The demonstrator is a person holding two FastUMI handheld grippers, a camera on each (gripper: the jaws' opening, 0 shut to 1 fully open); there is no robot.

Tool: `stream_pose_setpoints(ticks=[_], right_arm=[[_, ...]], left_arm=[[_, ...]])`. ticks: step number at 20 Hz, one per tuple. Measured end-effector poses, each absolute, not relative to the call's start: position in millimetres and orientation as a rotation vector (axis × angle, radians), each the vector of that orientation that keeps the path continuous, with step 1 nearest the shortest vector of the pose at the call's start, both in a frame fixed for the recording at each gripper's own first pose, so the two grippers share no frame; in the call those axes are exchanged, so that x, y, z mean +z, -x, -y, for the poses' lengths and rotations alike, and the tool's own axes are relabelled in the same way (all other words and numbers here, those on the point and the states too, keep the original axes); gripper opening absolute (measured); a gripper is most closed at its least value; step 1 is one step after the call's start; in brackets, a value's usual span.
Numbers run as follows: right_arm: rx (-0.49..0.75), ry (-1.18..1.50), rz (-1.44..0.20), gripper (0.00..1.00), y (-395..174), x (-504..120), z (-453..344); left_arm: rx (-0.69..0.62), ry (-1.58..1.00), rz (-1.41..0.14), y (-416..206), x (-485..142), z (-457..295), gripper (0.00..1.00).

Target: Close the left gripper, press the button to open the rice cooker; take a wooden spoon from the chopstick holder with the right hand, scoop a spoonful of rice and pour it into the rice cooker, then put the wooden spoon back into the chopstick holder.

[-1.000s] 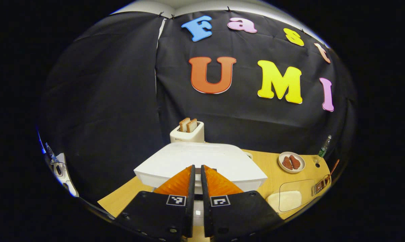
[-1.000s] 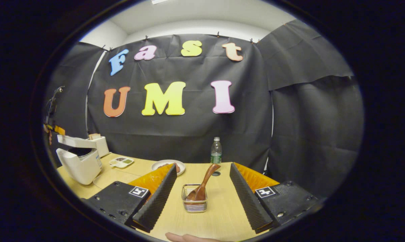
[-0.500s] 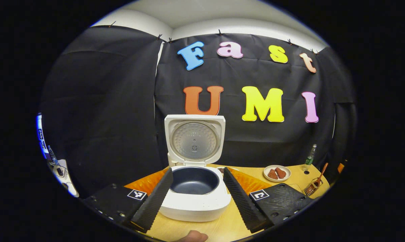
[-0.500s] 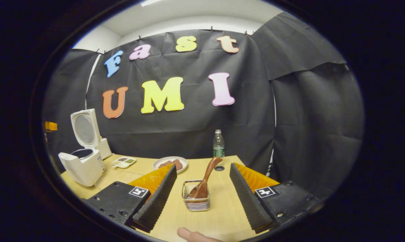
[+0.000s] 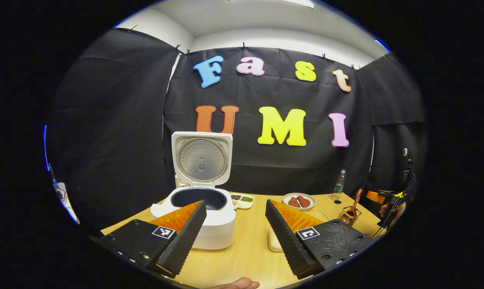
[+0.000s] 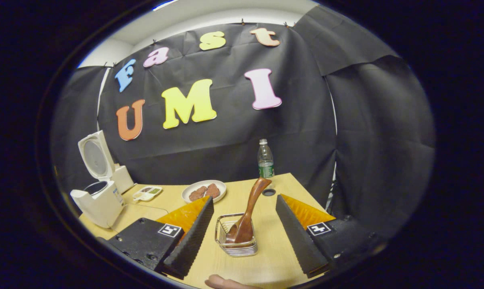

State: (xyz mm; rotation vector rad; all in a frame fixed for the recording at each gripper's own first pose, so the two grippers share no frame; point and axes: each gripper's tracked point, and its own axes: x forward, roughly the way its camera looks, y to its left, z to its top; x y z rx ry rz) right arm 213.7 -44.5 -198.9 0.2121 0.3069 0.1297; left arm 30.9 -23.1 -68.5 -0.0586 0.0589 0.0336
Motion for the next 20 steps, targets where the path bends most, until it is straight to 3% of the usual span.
stream_pose_setpoints(ticks=[2,3,9,10,11,16,18,20], right_arm=[[0.134,-0.238,-0.351,1.00,-232,-214,44],[0.138,-0.246,-0.377,0.93,-240,-221,41],[0.147,-0.348,-0.513,0.93,-286,-261,37],[0.160,-0.362,-0.533,0.97,-291,-268,34],[0.166,-0.369,-0.558,0.92,-294,-277,31],[0.190,-0.500,-0.611,0.84,-301,-290,18],[0.143,-0.511,-0.611,0.21,-299,-293,28],[0.130,-0.484,-0.590,0.16,-295,-291,30]], left_arm=[[0.011,0.050,-0.050,-17,-71,33,0.94],[-0.002,0.049,-0.049,-12,-73,38,0.94],[-0.021,0.034,-0.058,10,-77,42,0.94],[-0.019,0.030,-0.058,13,-78,40,0.94],[-0.016,0.025,-0.055,14,-77,38,0.94],[-0.031,0.043,-0.042,22,-72,36,0.94],[-0.043,0.046,-0.058,24,-80,37,0.94],[-0.041,0.037,-0.069,26,-85,32,0.94]])
